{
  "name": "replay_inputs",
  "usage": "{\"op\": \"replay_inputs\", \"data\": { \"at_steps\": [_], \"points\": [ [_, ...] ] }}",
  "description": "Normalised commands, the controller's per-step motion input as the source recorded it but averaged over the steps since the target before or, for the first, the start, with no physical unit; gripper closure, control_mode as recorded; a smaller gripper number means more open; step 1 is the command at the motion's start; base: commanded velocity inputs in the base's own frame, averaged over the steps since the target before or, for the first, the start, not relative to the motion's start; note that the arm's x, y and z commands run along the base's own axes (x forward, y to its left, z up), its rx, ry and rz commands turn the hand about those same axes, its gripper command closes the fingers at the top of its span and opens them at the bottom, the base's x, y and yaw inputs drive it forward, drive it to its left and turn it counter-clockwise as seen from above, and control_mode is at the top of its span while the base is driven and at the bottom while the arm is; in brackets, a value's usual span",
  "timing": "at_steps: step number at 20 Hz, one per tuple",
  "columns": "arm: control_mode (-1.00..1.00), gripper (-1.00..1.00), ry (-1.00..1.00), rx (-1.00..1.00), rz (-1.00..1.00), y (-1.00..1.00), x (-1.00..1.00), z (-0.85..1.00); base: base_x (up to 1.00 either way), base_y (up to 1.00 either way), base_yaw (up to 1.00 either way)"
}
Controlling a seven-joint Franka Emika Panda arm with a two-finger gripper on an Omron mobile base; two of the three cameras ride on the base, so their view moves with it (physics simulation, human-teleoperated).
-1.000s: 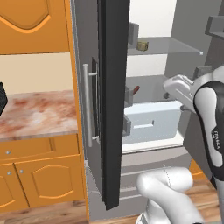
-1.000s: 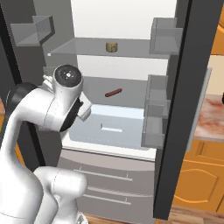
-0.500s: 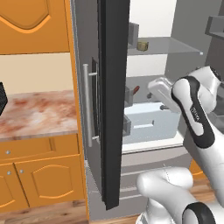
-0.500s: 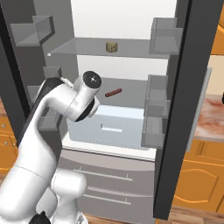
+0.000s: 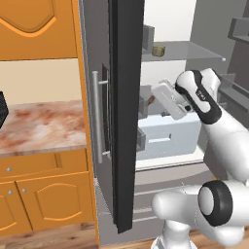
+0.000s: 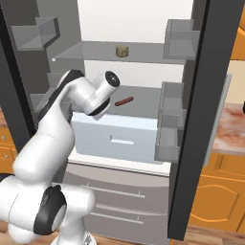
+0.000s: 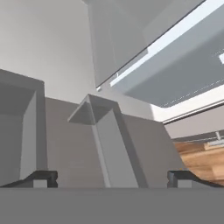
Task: Retrieve the sausage and cheese from the fridge and place them on the cutting board on the counter.
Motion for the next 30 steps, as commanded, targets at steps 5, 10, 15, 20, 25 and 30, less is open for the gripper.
{"op": "replay_inputs", "data": {
  "at_steps": [5,10,15,20,25,30],
  "points": [
    [-1.0,-1.0,0.06,0.06,0.13,0.38,0.51,-0.38,0.0,0.0,0.0],
    [-1.0,-1.0,0.01,0.07,0.15,0.48,0.04,-0.07,0.0,0.0,0.0],
    [-1.0,-1.0,0.0,0.05,0.16,0.6,-0.23,0.0,0.0,0.0,0.0],
    [-1.0,-1.0,-0.01,0.0,0.16,0.85,-0.57,0.0,0.0,0.0,0.0],
    [-1.0,-1.0,-0.02,0.0,0.07,0.65,-0.7,0.0,0.0,0.0,0.0],
    [-1.0,-1.0,-0.1,-0.05,-0.05,-0.3,-0.22,0.08,0.0,0.0,0.0]
  ]
}}
